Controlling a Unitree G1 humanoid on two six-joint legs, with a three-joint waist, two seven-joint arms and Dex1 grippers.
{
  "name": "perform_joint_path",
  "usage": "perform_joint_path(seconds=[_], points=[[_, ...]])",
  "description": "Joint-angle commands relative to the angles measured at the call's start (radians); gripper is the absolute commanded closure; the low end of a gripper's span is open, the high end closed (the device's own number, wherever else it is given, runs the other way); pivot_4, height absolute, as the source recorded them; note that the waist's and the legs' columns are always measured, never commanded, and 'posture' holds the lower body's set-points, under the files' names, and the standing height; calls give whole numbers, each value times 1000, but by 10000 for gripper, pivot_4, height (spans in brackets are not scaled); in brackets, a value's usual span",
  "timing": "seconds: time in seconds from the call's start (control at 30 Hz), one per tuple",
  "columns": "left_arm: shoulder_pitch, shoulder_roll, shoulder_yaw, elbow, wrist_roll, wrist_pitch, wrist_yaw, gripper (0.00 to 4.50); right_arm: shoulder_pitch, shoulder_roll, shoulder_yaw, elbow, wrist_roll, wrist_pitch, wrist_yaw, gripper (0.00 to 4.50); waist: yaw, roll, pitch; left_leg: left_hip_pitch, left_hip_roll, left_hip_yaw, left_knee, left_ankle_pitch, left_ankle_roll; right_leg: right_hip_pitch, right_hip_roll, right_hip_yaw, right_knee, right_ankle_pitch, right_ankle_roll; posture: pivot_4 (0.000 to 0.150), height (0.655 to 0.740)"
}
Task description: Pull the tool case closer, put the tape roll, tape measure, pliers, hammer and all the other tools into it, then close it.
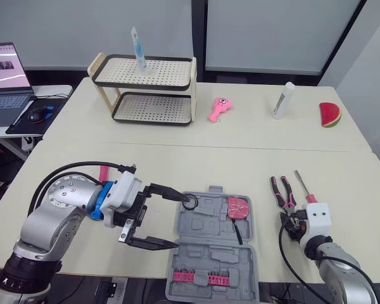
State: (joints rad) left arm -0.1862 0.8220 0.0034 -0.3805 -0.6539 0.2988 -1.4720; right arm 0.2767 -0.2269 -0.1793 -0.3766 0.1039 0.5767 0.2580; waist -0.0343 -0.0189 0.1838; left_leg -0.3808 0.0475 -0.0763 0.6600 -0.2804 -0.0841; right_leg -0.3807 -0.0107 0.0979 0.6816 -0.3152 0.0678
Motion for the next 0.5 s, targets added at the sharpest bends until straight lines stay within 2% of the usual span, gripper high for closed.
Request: perform_joint_path(seconds=[0.03, 0.23, 0.5], points=[[-12, -4, -7, -23, -12, 2, 5, 0, 17, 5, -8, 7, 9, 5, -16, 22456, 0, 0, 0, 0, 0, 0, 0, 0, 0, 0, 0, 0, 0, 0, 0, 1500, 7350], [-3, 2, -1, -7, 0, -3, 5, 0, 11, -1, 3, -2, 4, -24, -13, 32102, 0, 0, 0, 0, 0, 0, 0, 0, 0, 0, 0, 0, 0, 0, 0, 1500, 7350], [25, 25, 23, 22, 29, -17, 8, 0, -6, -79, 10, -85, 2, -37, 29, 32587, 0, 1, 0, 0, 0, 0, 0, 0, 0, 0, 0, 0, 0, 0, 0, 1500, 7350]])
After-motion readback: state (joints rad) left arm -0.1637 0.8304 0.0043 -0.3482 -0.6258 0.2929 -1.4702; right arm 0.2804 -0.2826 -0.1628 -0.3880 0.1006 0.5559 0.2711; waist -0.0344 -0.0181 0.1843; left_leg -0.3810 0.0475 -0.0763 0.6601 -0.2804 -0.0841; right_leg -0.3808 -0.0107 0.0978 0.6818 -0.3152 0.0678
